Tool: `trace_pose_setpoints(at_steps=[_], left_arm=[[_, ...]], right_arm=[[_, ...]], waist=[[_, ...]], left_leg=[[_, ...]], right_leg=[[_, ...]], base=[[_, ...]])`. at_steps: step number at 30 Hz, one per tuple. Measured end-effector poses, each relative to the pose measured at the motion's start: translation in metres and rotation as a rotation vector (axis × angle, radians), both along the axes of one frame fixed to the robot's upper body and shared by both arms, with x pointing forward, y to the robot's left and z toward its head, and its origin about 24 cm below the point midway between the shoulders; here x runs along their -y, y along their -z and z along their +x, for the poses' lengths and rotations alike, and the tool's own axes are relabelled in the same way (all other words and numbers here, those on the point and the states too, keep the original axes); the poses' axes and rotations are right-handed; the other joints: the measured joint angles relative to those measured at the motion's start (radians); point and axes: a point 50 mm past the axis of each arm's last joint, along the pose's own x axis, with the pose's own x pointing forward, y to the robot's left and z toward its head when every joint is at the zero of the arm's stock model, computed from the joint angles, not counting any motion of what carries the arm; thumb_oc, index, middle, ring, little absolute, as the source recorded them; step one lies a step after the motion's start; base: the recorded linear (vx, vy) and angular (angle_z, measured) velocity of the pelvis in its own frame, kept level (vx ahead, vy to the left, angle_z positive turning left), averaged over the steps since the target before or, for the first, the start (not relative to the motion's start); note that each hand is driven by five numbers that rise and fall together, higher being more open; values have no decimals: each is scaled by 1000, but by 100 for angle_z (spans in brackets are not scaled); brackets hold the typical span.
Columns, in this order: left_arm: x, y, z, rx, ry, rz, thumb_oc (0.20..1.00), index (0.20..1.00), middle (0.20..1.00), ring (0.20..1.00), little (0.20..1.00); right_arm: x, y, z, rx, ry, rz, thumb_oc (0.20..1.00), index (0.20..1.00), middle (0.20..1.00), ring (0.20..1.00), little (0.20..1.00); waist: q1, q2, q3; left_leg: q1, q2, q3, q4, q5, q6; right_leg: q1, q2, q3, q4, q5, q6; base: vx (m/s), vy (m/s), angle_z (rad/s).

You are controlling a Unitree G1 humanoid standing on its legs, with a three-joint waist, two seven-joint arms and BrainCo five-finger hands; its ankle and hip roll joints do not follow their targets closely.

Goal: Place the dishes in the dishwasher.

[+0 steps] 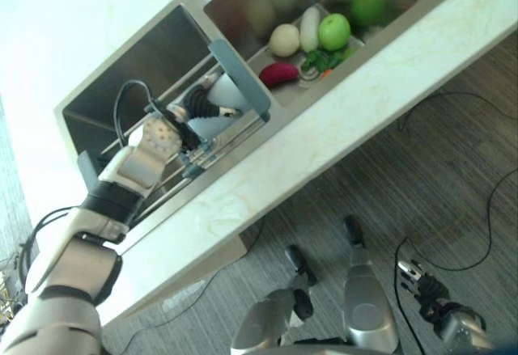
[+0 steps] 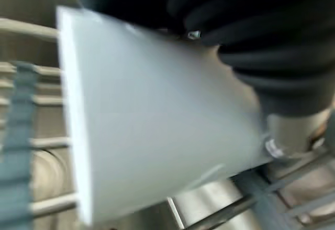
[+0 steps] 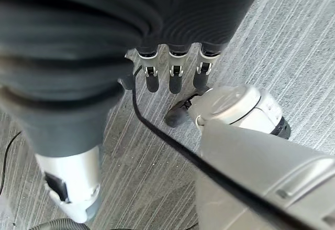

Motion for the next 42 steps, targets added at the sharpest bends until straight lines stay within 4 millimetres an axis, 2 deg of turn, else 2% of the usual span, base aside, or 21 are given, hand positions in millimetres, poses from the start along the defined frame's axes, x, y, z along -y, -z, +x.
trace_pose_setpoints(at_steps=[1,5,8,11,16,18,23,26,32,37,40,42], left_arm=[[0,0,1,-10,1,17,200,200,200,200,200],[-3,2,2,-46,-5,54,200,200,200,200,200],[-4,12,1,-112,2,71,200,200,200,200,200],[-5,17,0,-133,2,98,200,200,200,200,200],[-7,41,-6,-196,-5,124,200,200,200,200,200],[-4,46,-10,-199,11,123,200,200,200,200,200],[-7,75,-25,-244,16,114,200,200,200,200,200],[-16,89,-35,-246,-25,111,200,200,200,200,200],[-35,101,-50,-185,-131,128,200,200,200,200,200],[-37,84,-56,-27,-150,110,200,200,200,200,200],[-40,60,-58,131,-172,86,200,200,200,200,200],[-36,45,-64,272,-154,84,200,200,200,200,200]], right_arm=[[0,0,0,-1,2,-2,1000,1000,1000,1000,1000],[0,-1,2,4,12,2,1000,1000,1000,1000,1000],[0,0,2,2,23,5,1000,1000,1000,1000,1000],[-1,1,1,-7,26,7,1000,1000,1000,1000,1000],[-1,8,-8,-47,43,13,1000,1000,1000,1000,1000],[-5,12,-11,-61,48,26,1000,1000,1000,1000,1000],[-16,22,-20,-98,44,49,1000,1000,1000,1000,1000],[-22,26,-23,-109,46,68,1000,1000,1000,1000,1000],[-33,37,-40,-170,45,80,1000,1000,1000,1000,1000],[-40,45,-58,-223,58,93,1000,1000,1000,1000,1000],[-39,47,-66,-253,55,86,1000,1000,1000,1000,1000],[-38,50,-77,-288,51,78,1000,1000,1000,1000,1000]], waist=[[0,-1,0],[-1,-7,-1],[-2,-17,-7],[-1,-34,-36],[6,-65,-87],[17,-72,-112],[63,-81,-163],[92,-96,-177],[143,-136,-233],[157,-154,-252],[164,-151,-261],[172,-150,-291]], left_leg=[[3,0,-2,0,3,4],[19,0,-5,-6,3,4],[50,4,-11,-6,2,4],[51,10,-26,-6,2,4],[69,13,-50,-6,4,3],[67,14,-56,-6,4,3],[70,18,-103,-6,10,4],[86,21,-119,-6,11,1],[98,20,-148,-6,12,0],[122,22,-164,-6,12,1],[136,23,-175,-6,9,1],[138,24,-188,-6,9,2]], right_leg=[[4,0,-2,0,6,-9],[23,-1,-6,0,6,-7],[56,0,-13,0,2,-11],[65,2,-31,0,-2,-17],[98,2,-66,0,-10,-19],[99,2,-74,0,-12,-21],[126,2,-122,0,-22,-27],[149,4,-139,-1,-29,-30],[175,1,-170,-1,-39,-32],[208,3,-186,-6,-49,-33],[228,3,-198,-6,-54,-33],[237,3,-208,-6,-60,-33]], base=[[0,0,0],[2,6,1],[10,19,5],[-2,13,13],[-16,-3,16],[-24,-26,16],[-18,-27,26],[3,-22,18],[28,-23,15],[33,-17,10],[21,-28,10],[10,-28,16]])
